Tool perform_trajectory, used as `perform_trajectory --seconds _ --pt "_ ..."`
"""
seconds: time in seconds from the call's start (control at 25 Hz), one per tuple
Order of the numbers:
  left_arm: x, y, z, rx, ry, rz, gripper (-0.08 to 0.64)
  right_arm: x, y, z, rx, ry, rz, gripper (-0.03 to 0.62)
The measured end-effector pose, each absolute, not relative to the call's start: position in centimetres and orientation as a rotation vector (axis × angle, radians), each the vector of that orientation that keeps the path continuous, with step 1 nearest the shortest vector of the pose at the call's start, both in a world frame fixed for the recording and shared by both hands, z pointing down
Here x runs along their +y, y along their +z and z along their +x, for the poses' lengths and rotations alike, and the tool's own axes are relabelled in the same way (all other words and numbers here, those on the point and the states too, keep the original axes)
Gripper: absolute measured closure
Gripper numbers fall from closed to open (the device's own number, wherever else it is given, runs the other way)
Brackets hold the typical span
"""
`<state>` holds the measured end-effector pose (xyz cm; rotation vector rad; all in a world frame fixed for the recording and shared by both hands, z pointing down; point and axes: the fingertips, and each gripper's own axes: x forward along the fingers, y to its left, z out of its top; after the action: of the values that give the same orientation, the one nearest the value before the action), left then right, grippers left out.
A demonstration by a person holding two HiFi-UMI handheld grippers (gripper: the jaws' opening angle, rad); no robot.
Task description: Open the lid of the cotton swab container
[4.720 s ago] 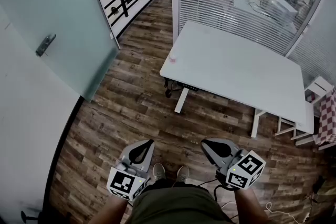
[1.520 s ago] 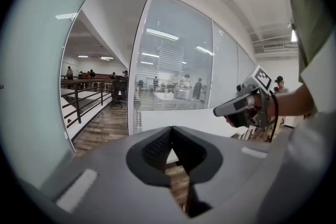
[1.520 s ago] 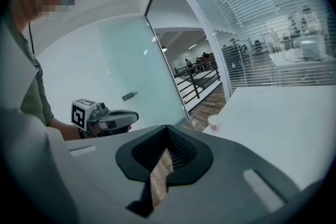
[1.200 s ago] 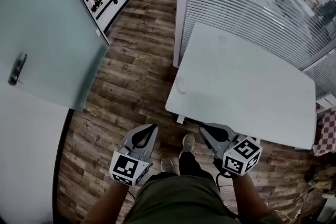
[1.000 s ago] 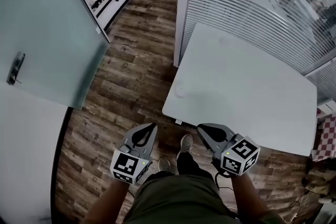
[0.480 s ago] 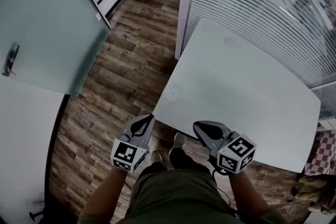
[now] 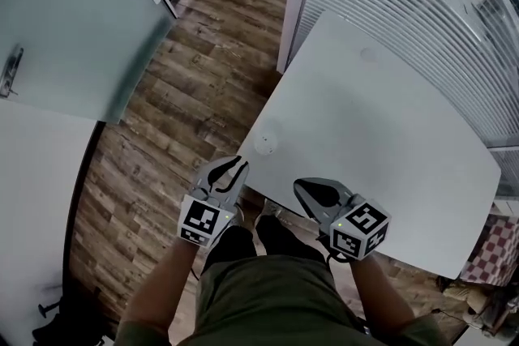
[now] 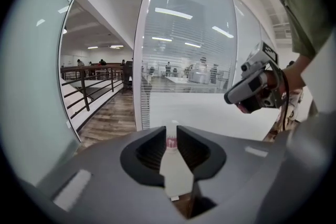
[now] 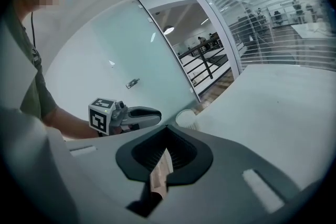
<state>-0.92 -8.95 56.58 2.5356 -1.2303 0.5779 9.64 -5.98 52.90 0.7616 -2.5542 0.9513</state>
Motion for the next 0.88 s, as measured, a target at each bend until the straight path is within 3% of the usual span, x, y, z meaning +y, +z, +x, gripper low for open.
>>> perform_trajectory --seconds 0.4,0.88 --pt "-10.0 62.7 0.9 -0.996 0.768 2.617 0.339 -5.2 56.7 10.7 -2.488 1.038 0.779 0.583" --pt "-11.9 66.2 2.8 -0.764 0.923 2.811 0.279 -5.6 59.3 10.1 -2.46 1.124 0.87 0.583"
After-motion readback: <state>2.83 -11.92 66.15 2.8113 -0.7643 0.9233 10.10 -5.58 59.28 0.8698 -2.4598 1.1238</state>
